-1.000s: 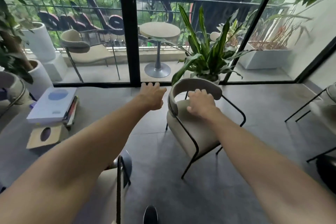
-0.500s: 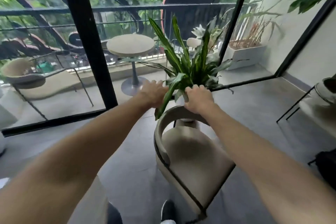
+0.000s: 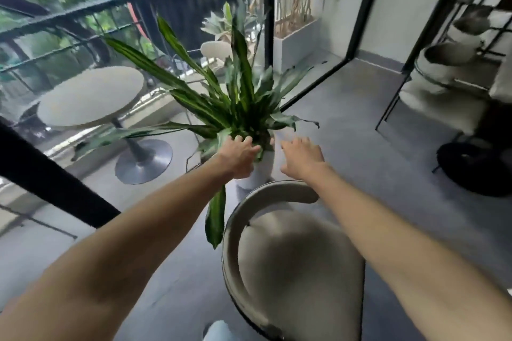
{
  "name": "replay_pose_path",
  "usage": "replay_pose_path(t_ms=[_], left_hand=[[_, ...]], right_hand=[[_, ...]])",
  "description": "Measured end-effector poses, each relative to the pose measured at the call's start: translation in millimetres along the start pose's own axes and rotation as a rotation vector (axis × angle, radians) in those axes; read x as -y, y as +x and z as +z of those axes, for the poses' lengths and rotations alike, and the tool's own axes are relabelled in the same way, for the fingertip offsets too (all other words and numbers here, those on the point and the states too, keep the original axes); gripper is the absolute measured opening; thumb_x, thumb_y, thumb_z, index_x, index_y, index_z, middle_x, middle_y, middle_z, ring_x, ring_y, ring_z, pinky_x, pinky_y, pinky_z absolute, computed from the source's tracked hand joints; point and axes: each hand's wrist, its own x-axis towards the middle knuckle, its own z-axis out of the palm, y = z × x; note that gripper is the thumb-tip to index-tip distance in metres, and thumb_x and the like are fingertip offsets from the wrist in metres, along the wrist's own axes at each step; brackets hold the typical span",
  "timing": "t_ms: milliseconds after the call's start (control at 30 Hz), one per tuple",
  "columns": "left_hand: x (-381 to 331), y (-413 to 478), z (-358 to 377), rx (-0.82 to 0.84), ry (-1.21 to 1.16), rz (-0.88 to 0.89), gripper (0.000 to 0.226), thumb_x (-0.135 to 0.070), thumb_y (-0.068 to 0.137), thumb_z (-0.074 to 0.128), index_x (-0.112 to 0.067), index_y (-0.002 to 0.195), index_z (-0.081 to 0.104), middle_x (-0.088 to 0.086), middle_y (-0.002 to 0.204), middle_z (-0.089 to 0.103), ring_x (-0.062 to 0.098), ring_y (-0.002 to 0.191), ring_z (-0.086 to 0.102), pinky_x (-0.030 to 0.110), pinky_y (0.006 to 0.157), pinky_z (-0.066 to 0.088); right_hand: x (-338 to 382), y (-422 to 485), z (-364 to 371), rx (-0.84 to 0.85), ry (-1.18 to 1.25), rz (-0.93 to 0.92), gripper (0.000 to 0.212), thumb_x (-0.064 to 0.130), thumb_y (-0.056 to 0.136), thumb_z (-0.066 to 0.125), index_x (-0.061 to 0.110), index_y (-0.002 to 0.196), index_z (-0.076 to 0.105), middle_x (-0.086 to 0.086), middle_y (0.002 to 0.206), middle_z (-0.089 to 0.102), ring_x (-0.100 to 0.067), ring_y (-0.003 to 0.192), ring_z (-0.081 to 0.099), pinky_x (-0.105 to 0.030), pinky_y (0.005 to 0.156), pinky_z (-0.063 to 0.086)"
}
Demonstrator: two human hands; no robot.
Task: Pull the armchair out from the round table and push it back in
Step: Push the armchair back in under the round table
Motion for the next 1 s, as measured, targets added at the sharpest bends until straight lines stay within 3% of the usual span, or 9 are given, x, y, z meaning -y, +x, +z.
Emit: replay_pose_path(t_ms=[233,467,600,700,800,1000], left_hand=[[-3.8,105.9,20.2,-0.089,0.09,0.424,0.042,-0.034,0.092,0.051,-0.025,0.133,0.048,0.009,0.132,0.049,0.032,0.12,0.052,0.043,0.092,0.042],[-10.8,127.2,31.1,-0.129,0.216,0.844,0.046,-0.037,0.095,0.045,-0.024,0.139,0.045,0.008,0.135,0.047,0.03,0.121,0.05,0.04,0.093,0.041],[-23.8,106.7,48.5,-0.153,0.27,1.059,0.05,-0.038,0.096,0.046,-0.026,0.145,0.039,0.007,0.134,0.046,0.03,0.118,0.052,0.039,0.092,0.045],[-23.8,86.3,73.0,-0.071,0.21,1.176,0.053,-0.039,0.096,0.049,-0.028,0.147,0.039,0.006,0.146,0.039,0.029,0.128,0.046,0.041,0.098,0.043],[-11.0,74.2,99.5,-0.025,0.229,1.233,0.056,-0.044,0.095,0.051,-0.036,0.148,0.036,0.005,0.146,0.041,0.03,0.13,0.045,0.04,0.1,0.039],[13.5,50.3,144.1,-0.028,0.432,1.353,0.059,-0.037,0.094,0.053,-0.033,0.149,0.033,0.006,0.142,0.041,0.028,0.128,0.044,0.042,0.101,0.039]], right_hand=[[-30.4,25.3,31.3,0.076,0.078,0.437,0.05,0.039,0.088,0.062,0.019,0.134,0.052,-0.012,0.136,0.052,-0.034,0.126,0.047,-0.045,0.099,0.043],[4.2,-23.7,53.2,0.09,0.174,0.831,0.048,0.038,0.089,0.062,0.018,0.13,0.051,-0.012,0.133,0.051,-0.035,0.125,0.046,-0.045,0.099,0.04],[45.0,-68.0,75.4,0.099,0.216,1.027,0.051,0.038,0.088,0.064,0.017,0.132,0.05,-0.013,0.135,0.051,-0.036,0.127,0.045,-0.046,0.098,0.041],[90.1,-96.8,97.8,0.11,0.259,1.148,0.053,0.038,0.088,0.065,0.016,0.134,0.05,-0.013,0.134,0.052,-0.036,0.127,0.046,-0.045,0.098,0.041],[143.0,-110.9,124.5,0.143,0.317,1.237,0.053,0.038,0.087,0.068,0.016,0.132,0.051,-0.012,0.135,0.051,-0.035,0.129,0.044,-0.046,0.099,0.04],[242.9,-101.4,167.1,0.188,0.404,1.346,0.052,0.035,0.087,0.066,0.019,0.134,0.049,-0.009,0.135,0.051,-0.031,0.129,0.044,-0.044,0.098,0.04]])
